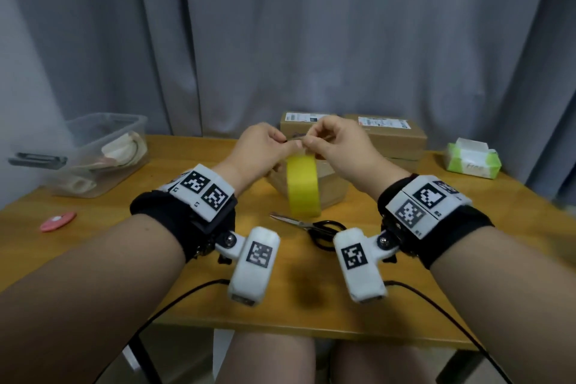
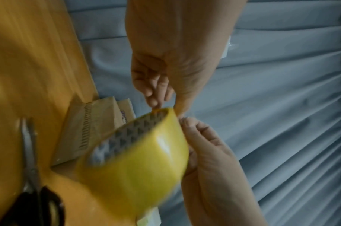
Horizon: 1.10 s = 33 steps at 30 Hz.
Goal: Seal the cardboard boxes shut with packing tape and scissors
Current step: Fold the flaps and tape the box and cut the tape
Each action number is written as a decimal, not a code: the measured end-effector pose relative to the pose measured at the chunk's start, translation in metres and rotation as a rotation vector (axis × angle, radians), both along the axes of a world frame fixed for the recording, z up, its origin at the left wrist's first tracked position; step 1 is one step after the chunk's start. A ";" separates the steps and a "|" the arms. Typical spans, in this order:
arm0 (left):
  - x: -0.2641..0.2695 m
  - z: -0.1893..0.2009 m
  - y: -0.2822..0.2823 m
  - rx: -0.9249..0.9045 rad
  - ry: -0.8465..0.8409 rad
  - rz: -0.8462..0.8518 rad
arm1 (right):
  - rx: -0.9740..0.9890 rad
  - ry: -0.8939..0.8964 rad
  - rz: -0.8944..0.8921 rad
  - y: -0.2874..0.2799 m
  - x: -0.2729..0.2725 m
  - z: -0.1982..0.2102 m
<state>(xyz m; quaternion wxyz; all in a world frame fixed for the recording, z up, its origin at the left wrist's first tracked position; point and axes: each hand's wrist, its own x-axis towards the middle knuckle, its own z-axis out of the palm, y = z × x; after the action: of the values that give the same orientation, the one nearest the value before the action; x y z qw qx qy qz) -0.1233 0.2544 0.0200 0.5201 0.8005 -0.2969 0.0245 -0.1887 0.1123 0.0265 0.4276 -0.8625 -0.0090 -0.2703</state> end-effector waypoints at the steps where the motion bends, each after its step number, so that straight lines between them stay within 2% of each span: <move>1: 0.000 0.005 0.000 0.012 0.020 -0.011 | -0.069 0.003 0.014 -0.002 -0.002 0.005; 5: -0.004 0.021 -0.001 -0.044 -0.051 -0.148 | -0.158 0.003 0.034 -0.011 -0.012 0.025; 9: -0.007 0.030 -0.016 -0.109 -0.141 -0.110 | -0.088 0.014 -0.053 -0.017 -0.012 0.022; 11: -0.005 0.029 -0.024 -0.114 -0.158 -0.064 | 0.061 0.123 -0.080 -0.013 -0.014 0.011; 15: 0.000 0.015 -0.037 -0.126 -0.077 -0.011 | 0.612 0.236 -0.081 -0.010 -0.018 -0.008; 17: 0.004 0.003 -0.041 -0.118 0.022 -0.016 | 0.720 0.247 -0.058 -0.014 -0.020 -0.011; 21: 0.017 -0.021 -0.043 -0.097 0.160 -0.054 | 0.451 0.355 -0.119 -0.023 -0.019 -0.013; 25: 0.035 -0.037 -0.051 -0.058 0.111 -0.027 | 0.302 0.490 -0.221 -0.031 0.001 -0.008; 28: 0.050 -0.041 -0.061 -0.081 0.111 0.016 | 0.088 0.598 -0.318 -0.035 0.016 -0.017; 33: 0.068 -0.057 -0.073 0.081 0.104 0.029 | 0.056 0.705 -0.340 -0.039 0.032 -0.031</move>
<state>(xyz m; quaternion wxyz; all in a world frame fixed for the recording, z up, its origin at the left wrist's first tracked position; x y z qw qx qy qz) -0.0555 0.1811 -0.0366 0.5015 0.8254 -0.2584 -0.0218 -0.1569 0.0733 -0.0047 0.3769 -0.8797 0.2889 -0.0245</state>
